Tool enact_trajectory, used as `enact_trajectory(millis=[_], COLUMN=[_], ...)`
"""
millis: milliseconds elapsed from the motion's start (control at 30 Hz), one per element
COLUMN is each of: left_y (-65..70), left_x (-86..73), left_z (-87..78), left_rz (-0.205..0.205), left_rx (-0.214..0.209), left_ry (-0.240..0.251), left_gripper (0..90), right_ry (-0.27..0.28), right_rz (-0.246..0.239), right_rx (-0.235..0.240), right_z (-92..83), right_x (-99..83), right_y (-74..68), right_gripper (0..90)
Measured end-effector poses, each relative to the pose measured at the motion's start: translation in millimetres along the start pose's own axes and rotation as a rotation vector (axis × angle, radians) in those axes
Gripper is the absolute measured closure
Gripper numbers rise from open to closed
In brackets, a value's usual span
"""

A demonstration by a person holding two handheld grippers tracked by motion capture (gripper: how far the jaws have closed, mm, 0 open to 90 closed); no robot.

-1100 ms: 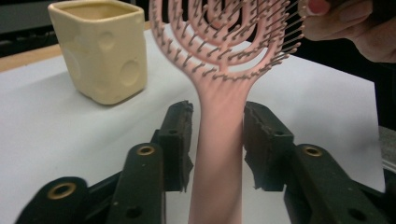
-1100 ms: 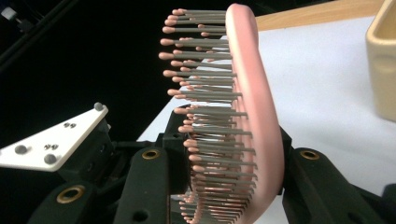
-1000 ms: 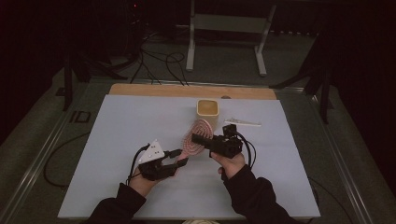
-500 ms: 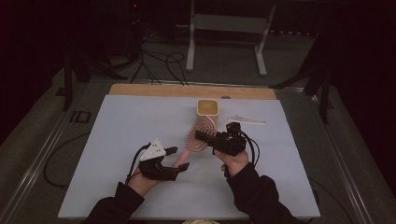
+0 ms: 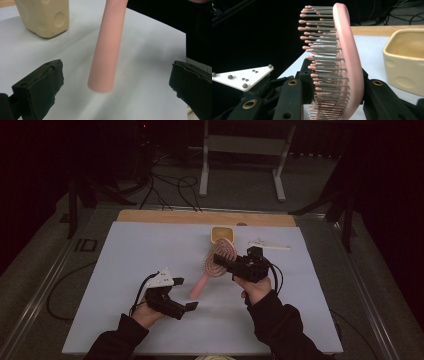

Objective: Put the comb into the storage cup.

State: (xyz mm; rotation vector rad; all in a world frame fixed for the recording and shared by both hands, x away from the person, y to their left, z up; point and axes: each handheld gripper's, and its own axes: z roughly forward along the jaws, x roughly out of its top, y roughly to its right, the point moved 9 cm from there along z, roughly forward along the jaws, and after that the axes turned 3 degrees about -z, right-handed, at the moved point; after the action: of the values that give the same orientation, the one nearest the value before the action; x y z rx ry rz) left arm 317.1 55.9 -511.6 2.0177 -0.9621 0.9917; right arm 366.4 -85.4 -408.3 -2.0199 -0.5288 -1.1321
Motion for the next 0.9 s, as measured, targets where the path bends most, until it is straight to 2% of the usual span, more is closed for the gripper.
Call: enact_trajectory(millis=[133,367,433,667,900], left_y=[-2.6,-8.6,-11.3,-18.9,-25.0], left_x=[-2.2,-2.8,-5.8,-22.3,-37.1], left_z=[-7.7,-28.7,-34.0,-49.6,-59.8], left_rz=[0.013,0.003,0.010,0.008,-0.008], left_rx=[0.015,0.019,0.036,0.055,0.084], left_ry=[-0.007,0.010,0.008,-0.004,0.001], left_gripper=[0.0,0.0,0.0,0.0,0.0], right_ry=[0.017,0.052,0.062,0.103,0.135], right_rz=[-0.016,-0.035,-0.037,-0.047,-0.073], right_rx=[-0.004,-0.014,-0.018,-0.034,-0.059], right_z=[-4.0,-12.7,-15.7,-27.6,-35.2], right_x=[8.0,23.0,27.4,44.2,62.0], right_y=[1.7,4.5,6.2,12.1,14.8], right_gripper=[63.8,63.8,63.8,63.9,63.9])
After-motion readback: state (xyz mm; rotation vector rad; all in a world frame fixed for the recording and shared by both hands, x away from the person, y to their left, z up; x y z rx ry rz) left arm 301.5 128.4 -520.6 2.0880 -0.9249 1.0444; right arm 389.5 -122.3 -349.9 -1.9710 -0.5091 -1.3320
